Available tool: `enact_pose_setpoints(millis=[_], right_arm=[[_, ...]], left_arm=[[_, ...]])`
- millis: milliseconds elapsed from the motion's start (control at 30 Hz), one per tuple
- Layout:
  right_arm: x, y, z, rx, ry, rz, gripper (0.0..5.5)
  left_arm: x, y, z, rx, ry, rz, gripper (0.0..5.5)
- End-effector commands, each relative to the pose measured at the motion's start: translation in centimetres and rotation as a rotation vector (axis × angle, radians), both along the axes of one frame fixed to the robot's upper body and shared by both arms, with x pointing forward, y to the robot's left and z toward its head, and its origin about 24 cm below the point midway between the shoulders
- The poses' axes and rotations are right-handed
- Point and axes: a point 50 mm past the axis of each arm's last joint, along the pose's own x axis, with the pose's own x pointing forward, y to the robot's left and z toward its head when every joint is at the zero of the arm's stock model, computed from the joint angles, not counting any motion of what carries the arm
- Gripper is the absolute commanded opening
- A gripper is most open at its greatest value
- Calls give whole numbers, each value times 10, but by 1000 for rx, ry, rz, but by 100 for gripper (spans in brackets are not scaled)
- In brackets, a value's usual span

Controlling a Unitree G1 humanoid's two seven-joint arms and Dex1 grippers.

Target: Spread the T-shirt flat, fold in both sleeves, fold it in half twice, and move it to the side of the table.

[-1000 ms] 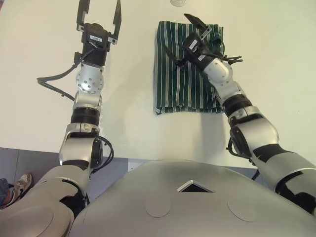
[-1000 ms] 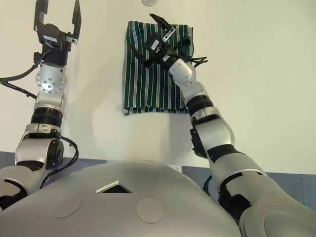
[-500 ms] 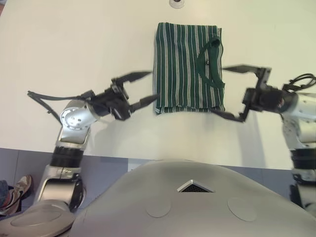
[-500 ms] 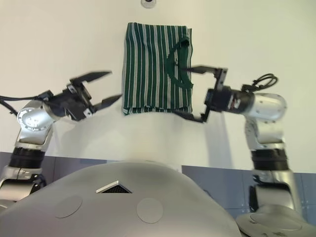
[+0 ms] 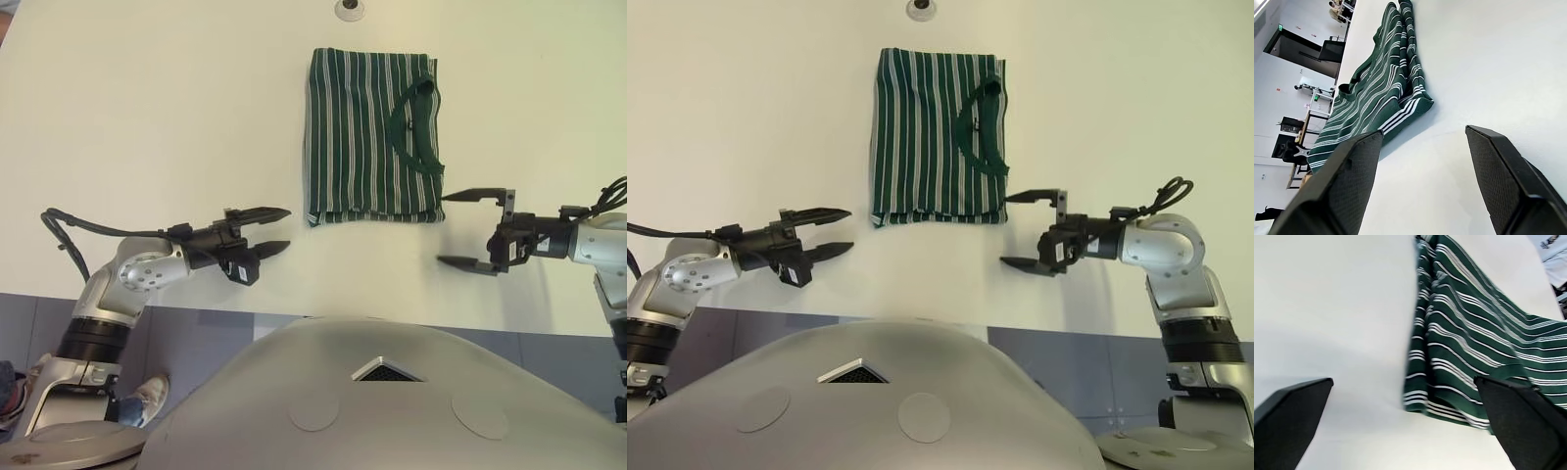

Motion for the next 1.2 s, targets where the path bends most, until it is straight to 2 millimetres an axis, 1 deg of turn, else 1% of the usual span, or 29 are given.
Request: enact_pose_setpoints(millis=[33,167,367,433,567,600,700,800,900,933,1033,1067,1167,1200], right_arm=[[2,0,-19,-74,23,-21,538],[12,3,-25,-83,-21,-45,538],[13,9,-30,-69,-35,-34,538],[12,12,-31,-60,-35,-26,494],[10,18,-34,-39,-25,-9,409],[9,20,-35,-31,-23,-1,397],[7,24,-35,-17,-18,11,338],[7,25,-35,-12,-17,14,273],[7,25,-35,-10,-17,13,223],[7,25,-35,-9,-17,12,194],[7,24,-35,-9,-17,10,145],[7,24,-35,-9,-17,9,119],[7,24,-35,-8,-19,5,60],[7,24,-35,-8,-20,4,47]], left_arm=[[2,-5,-16,55,11,-3,311],[11,-10,-20,32,-21,8,311],[25,-18,-25,26,-89,11,311],[27,-19,-26,33,-102,11,311],[28,-19,-28,41,-111,5,235],[28,-20,-29,43,-109,-4,224],[27,-22,-30,46,-104,-25,181],[26,-24,-30,42,-103,-36,135],[26,-25,-30,38,-105,-40,103],[26,-26,-31,36,-105,-43,83],[24,-27,-32,34,-103,-54,52],[24,-27,-32,35,-102,-57,34],[23,-25,-32,37,-101,-68,3],[23,-25,-31,37,-101,-70,0]])
